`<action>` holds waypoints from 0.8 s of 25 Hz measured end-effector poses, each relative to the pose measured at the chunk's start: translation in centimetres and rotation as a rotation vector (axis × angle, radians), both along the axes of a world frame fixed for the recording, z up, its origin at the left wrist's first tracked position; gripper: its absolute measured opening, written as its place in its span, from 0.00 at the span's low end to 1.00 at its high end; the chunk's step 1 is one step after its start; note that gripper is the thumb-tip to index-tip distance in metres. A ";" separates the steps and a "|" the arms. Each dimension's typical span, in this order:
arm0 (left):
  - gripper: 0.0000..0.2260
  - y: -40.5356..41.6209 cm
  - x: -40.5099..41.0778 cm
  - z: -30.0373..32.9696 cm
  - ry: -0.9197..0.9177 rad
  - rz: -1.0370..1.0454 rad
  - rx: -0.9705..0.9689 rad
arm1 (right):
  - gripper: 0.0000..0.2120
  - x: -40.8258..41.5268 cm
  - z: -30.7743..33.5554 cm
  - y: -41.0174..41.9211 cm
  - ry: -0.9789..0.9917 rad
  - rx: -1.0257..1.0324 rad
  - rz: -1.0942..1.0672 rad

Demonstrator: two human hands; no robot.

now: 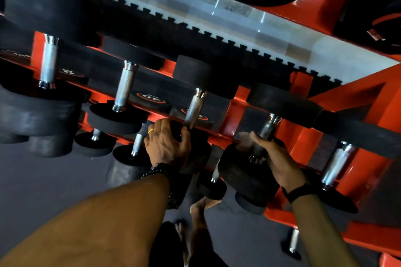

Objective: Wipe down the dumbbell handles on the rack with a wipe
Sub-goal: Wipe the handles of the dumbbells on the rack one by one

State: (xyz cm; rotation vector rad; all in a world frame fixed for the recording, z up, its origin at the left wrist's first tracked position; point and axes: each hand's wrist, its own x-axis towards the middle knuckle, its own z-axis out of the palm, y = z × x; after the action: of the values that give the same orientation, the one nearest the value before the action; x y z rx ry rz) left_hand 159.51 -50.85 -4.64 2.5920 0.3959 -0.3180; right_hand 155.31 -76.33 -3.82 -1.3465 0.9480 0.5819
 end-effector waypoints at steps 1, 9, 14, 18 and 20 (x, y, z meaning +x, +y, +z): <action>0.29 0.0 0.0 0.0 0.008 0.007 -0.004 | 0.30 -0.6 0.1 -0.1 0.018 -0.042 0.021; 0.28 0.1 0.0 -0.1 0.022 -0.009 0.014 | 0.18 -0.3 0.6 0.3 0.032 0.143 -0.077; 0.26 0.0 -0.1 -0.1 0.017 -0.021 0.015 | 0.22 -1.4 -0.7 0.7 0.039 -0.034 -0.044; 0.24 0.1 -0.2 -0.1 -0.023 -0.022 -0.005 | 0.25 -0.6 -0.3 0.6 0.113 0.141 -0.165; 0.25 0.0 -0.3 -0.1 -0.035 -0.027 -0.004 | 0.24 0.0 0.1 0.4 0.125 0.222 -0.195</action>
State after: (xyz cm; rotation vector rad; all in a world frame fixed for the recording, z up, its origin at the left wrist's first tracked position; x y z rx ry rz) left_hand 159.22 -50.82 -4.73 2.5970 0.3475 -0.2817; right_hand 155.33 -75.96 -3.68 -1.0168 1.0700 0.6074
